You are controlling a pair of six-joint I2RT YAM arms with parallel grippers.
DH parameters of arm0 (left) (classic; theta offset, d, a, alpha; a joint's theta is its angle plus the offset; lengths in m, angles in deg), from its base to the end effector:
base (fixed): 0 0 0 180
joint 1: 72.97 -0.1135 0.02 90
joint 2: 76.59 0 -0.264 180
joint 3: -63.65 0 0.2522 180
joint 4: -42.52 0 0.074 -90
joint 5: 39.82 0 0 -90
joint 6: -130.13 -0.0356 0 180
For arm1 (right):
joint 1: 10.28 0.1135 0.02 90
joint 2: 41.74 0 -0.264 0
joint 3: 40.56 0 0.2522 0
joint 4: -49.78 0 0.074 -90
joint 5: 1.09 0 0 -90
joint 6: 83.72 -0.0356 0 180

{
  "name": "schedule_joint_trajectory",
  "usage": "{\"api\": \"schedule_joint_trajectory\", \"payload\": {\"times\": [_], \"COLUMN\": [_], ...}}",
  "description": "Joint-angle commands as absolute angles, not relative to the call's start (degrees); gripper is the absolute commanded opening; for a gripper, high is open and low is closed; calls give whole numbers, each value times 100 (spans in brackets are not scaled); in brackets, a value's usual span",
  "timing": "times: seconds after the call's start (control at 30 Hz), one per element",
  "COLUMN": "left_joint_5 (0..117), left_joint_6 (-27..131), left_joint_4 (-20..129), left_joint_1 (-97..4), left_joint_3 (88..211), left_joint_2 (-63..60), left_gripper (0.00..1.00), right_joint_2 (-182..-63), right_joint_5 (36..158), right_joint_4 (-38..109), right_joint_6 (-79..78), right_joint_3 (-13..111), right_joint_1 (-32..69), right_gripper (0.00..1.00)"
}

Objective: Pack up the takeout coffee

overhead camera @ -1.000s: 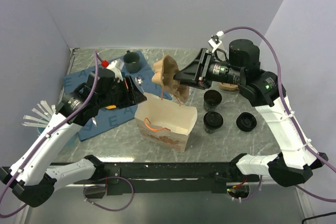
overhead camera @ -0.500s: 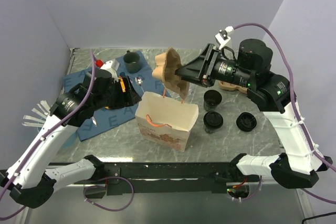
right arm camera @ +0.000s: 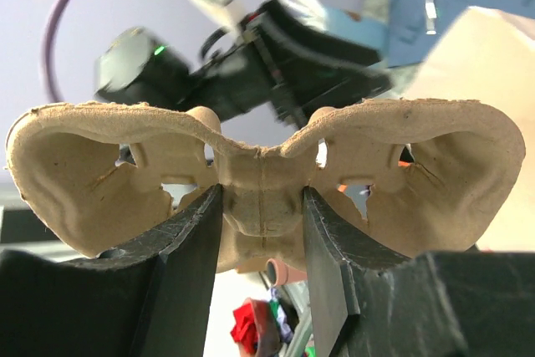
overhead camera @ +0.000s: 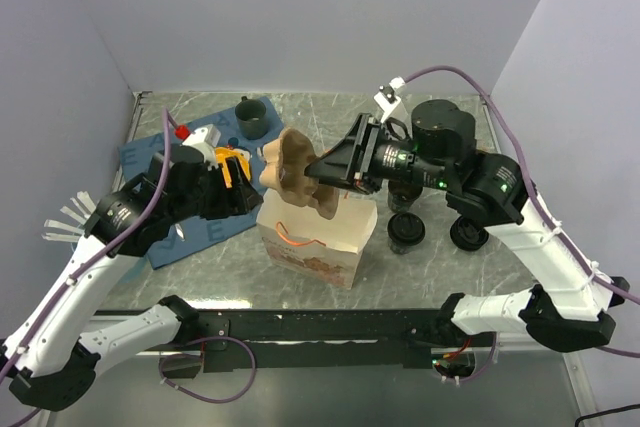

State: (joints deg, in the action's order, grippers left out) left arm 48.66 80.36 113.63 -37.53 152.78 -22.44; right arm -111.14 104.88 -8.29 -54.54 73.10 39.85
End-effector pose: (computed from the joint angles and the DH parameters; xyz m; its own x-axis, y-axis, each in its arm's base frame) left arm 0.1313 -0.0923 0.4075 -0.7298 -0.2730 -0.6267 0.1190 0.8521 -0.5097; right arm 0.1289 0.1696 0.5108 -0.8684 0.2697 -0.4161 -0.3097 0.3605 0.8799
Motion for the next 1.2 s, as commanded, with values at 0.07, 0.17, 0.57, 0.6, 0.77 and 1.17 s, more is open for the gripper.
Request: {"api": "schedule_joint_trajectory", "payload": {"times": [0.07,0.17,0.57,0.6,0.77,1.17], "left_joint_5": [5114,5114,4271,4218,4191,3849], "left_joint_6": [7960,7986,8021,8021,7995,7889], "left_joint_4": [11086,11113,11570,11578,11552,11693], "left_joint_1": [-3764,-3764,-3764,-3764,-3764,-3764], "left_joint_3": [14931,14816,14799,14764,14702,14895], "left_joint_2": [-2561,-2657,-2859,-2886,-2948,-3053], "left_gripper": [72,72,74,74,74,75], "right_joint_2": [-11047,-11090,-11574,-11600,-11829,-12549], "right_joint_5": [9340,9208,8153,8092,7845,7634], "right_joint_4": [-1152,-1450,-2892,-2954,-3489,-3965], "right_joint_6": [-5867,-6104,-6641,-6710,-6852,-6931], "right_joint_3": [7086,6953,7551,7577,7770,8236], "right_joint_1": [4262,4333,4772,4781,4843,4834], "right_gripper": [42,42,41,41,41,41]}}
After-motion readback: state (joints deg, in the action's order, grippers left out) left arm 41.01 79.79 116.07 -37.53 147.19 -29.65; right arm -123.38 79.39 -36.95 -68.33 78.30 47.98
